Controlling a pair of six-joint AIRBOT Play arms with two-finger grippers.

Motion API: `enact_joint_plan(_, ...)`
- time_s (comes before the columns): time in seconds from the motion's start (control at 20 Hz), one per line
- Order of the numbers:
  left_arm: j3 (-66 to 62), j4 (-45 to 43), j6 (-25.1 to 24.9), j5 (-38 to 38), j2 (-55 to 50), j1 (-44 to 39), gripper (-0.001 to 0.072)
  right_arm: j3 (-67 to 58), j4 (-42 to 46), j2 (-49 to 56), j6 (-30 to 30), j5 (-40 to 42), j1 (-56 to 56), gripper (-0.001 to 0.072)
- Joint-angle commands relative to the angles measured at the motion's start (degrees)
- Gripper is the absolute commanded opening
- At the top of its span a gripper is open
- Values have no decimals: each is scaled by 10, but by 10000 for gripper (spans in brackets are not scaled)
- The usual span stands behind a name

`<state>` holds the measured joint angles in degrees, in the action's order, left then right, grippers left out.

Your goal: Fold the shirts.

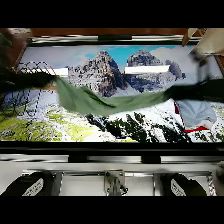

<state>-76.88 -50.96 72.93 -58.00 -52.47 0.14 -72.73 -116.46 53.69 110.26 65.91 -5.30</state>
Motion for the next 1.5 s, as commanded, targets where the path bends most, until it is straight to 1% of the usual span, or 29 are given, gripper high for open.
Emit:
enact_joint_plan(0.0, -213, -5, -17, 37, 106, 96, 28, -212, 97, -106, 8, -96, -30, 72)
enact_joint_plan(0.05, -258, -5, -11, 56, 127, 122, 28, -255, 108, -122, 7, -105, -33, 72)
enact_joint_plan(0.15, -306, -5, 38, 99, 165, 156, 28, -313, 125, -149, -5, -106, -33, 72)
enact_joint_plan(0.2, -315, -5, 48, 109, 182, 166, 28, -329, 136, -161, -17, -105, -33, 72)
enact_joint_plan(0.3, -319, -33, 48, 113, 212, 174, 28, -337, 178, -180, -57, -97, -33, 72)
enact_joint_plan(0.4, -319, -102, 56, 80, 221, 174, 28, -337, 232, -185, -92, -64, -33, 72)
enact_joint_plan(0.5, -318, -179, 85, 16, 212, 174, 28, -337, 272, -176, -96, -12, -33, 72)
enact_joint_plan(0.55, -311, -203, 95, -14, 205, 174, 28, -337, 281, -165, -95, 17, -33, 73)
enact_joint_plan(0.65, -276, -211, 94, -56, 188, 174, 28, -334, 281, -132, -92, 87, -33, 72)
enact_joint_plan(0.75, -224, -200, 85, -82, 168, 173, 28, -310, 268, -84, -97, 154, -33, 72)
enact_joint_plan(0.85, -159, -185, 86, -110, 138, 173, 28, -262, 240, -35, -118, 193, -33, 72)
enact_joint_plan(0.9, -121, -172, 85, -118, 119, 173, 28, -223, 229, -10, -130, 199, -33, 72)
enact_joint_plan(0.95, -84, -156, 83, -116, 100, 173, 28, -181, 218, 13, -138, 191, -33, 72)
enact_joint_plan(1.0, -46, -134, 65, -115, 78, 173, 28, -135, 207, 40, -142, 166, -33, 72)
enact_joint_plan(1.05, -8, -109, 46, -112, 52, 173, 28, -94, 191, 69, -142, 127, -33, 73)
enact_joint_plan(1.15, 55, -60, 32, -88, -10, 171, 28, -49, 137, 138, -141, 41, -31, 72)
enact_joint_plan(1.2, 77, -42, 27, -60, -42, 165, 29, -47, 105, 178, -140, 2, -28, 72)
enact_joint_plan(1.25, 92, -25, 25, -17, -79, 155, 28, -47, 84, 215, -136, -44, -20, 72)
enact_joint_plan(1.35, 93, 14, 25, 82, -160, 131, 28, -48, 83, 283, -117, -173, 13, 72)
enact_joint_plan(1.45, 70, 70, 25, 147, -238, 112, 28, -48, 86, 327, -115, -300, 43, 72)
